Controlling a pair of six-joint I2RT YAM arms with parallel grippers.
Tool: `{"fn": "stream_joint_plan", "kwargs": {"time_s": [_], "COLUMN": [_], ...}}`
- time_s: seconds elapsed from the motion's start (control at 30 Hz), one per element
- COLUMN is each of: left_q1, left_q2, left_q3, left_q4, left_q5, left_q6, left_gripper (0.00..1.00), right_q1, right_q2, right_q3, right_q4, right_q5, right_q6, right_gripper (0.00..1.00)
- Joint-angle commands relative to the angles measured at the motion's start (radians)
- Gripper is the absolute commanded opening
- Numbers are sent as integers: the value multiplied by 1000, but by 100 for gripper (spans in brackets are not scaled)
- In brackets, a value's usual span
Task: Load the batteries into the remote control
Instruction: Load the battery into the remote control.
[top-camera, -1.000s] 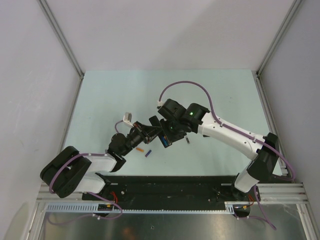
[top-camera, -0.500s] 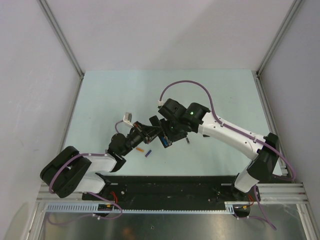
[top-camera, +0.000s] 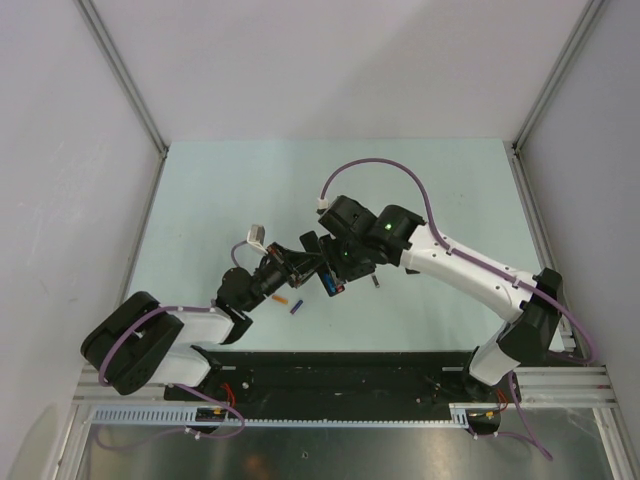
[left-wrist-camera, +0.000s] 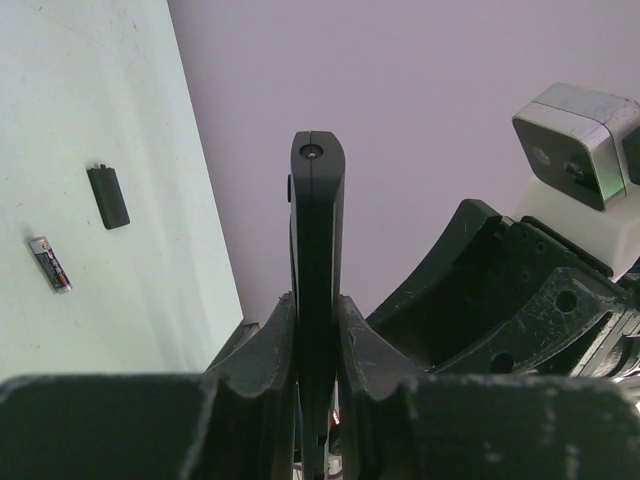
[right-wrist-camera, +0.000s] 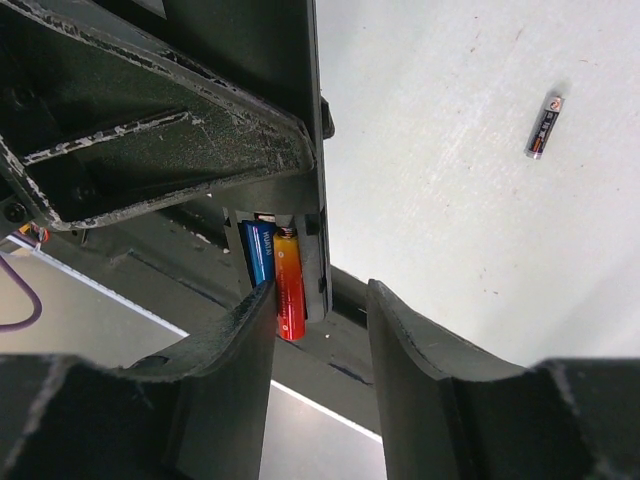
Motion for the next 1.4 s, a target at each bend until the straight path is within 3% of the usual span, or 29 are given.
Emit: {"fn": "stream_joint_plan", "kwargs": {"time_s": [0.0,0.33,0.43,0.47,0.53,0.57,0.63,0.7,0.8,0.97,1.37], "left_q1": [-9,-7,-4,0,6,14,22,29,32,34,34], "left_q2": [5,42,45,42,38,38,36,28,21,4,-94], "left_q3": [10,21,18,18,21,22,36,47,61,73,81], "left_q4": [152,152,152,152,152,152,152,152,146,117,16], "left_q5": [11,30,43,46,67,79,127,149,179,207,202], "left_q6": [-25,-42,-65,-73,-97,-105,-130,-144,-151,-157,-125], "left_gripper": [0,0,0,0,0,0,0,0,0,0,0], "right_q1": [5,10,50,67,79,73,42,1,-19,-33,-130], "right_q2": [-46,-144,-247,-287,-441,-497,-648,-701,-741,-801,-783], "right_q3": [34,18,-77,-183,-316,-406,-618,-714,-773,-879,-964], "right_q4": [21,99,204,251,458,545,792,908,971,1044,1170], "right_q5": [21,64,174,269,314,297,192,48,-89,-184,-352], "right_q6": [9,-8,-26,-35,-34,-20,-9,-18,-60,-109,-81], "right_gripper": [46,48,47,47,47,48,73,83,85,86,73]}}
